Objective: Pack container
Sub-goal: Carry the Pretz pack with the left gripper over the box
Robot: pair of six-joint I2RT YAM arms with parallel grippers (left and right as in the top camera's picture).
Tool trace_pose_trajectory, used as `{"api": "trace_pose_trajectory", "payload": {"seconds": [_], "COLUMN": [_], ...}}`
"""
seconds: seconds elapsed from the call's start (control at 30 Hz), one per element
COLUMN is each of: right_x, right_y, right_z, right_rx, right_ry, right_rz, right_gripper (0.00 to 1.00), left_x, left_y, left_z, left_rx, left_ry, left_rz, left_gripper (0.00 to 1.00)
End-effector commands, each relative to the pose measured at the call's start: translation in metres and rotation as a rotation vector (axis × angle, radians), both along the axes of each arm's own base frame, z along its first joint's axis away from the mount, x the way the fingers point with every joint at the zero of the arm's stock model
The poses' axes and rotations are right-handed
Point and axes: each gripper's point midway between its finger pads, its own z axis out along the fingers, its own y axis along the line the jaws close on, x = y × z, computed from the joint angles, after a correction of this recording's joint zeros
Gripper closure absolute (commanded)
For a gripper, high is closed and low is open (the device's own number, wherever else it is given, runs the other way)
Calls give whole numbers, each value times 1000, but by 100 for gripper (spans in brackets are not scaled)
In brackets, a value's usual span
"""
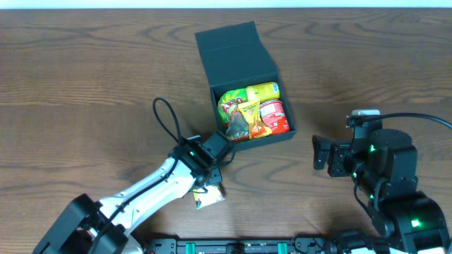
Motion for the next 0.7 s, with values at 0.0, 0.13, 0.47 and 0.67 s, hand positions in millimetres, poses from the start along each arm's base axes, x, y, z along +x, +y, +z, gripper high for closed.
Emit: {"api": "trace_pose_trajectory", "payload": {"seconds": [0.0,0.13,0.47,0.67], "right_x": [1,1,1,1], "right_y": [-2,-2,-2,-2], "right_z": [4,4,4,4], "right_rx": [-9,-9,-9,-9], "right_ry": [-12,-12,-12,-12], "right_rz": [-2,-2,-2,-2], "right_gripper": [1,1,1,1], "left_x": [2,4,38,61], "left_y": [5,6,14,18], "left_z": [6,15,63,104], "left_rx": [11,3,25,50], "left_ry": [-28,-41,-87,-151], "left_rz": [-3,-14,-62,-87], "left_gripper": [39,39,41,41]}}
